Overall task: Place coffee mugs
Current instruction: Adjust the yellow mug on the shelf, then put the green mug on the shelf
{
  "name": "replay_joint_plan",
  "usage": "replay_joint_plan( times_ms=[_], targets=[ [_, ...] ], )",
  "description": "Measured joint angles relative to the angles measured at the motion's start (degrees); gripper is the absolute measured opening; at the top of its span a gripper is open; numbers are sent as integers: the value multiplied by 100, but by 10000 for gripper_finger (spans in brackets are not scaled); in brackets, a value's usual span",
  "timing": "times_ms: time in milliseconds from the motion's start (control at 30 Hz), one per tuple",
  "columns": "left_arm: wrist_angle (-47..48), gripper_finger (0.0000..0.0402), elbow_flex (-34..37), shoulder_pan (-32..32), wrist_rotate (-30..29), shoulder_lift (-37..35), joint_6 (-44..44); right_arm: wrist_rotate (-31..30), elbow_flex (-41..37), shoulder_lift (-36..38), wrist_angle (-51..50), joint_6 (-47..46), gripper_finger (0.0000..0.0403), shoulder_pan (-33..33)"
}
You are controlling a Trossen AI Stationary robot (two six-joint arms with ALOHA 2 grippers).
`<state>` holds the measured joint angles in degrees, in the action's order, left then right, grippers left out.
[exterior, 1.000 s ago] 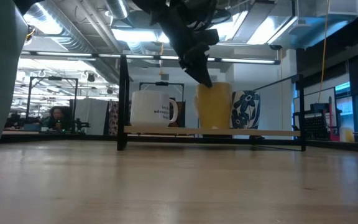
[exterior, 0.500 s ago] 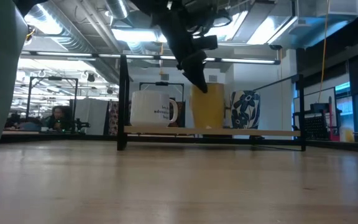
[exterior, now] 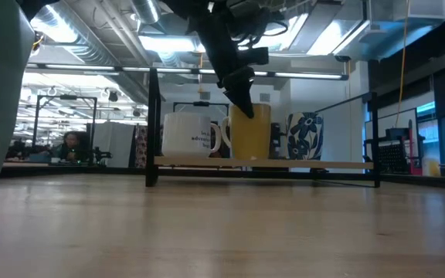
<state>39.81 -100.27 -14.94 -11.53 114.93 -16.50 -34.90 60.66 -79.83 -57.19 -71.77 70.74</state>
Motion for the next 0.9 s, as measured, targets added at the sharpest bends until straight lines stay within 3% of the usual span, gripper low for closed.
replay_joint_plan(
  times_ms=[233, 633, 900],
  targets=[
    [-280, 129, 4, 44, -153, -20, 106, 0, 0, 0, 2, 0, 149, 0],
    [-325, 178, -255, 114, -107, -28, 115, -2, 0, 0, 7, 0, 149, -1],
    [-295, 182, -574, 222, -145, -28, 91, -3, 0, 0, 4, 1, 149, 0]
  ],
)
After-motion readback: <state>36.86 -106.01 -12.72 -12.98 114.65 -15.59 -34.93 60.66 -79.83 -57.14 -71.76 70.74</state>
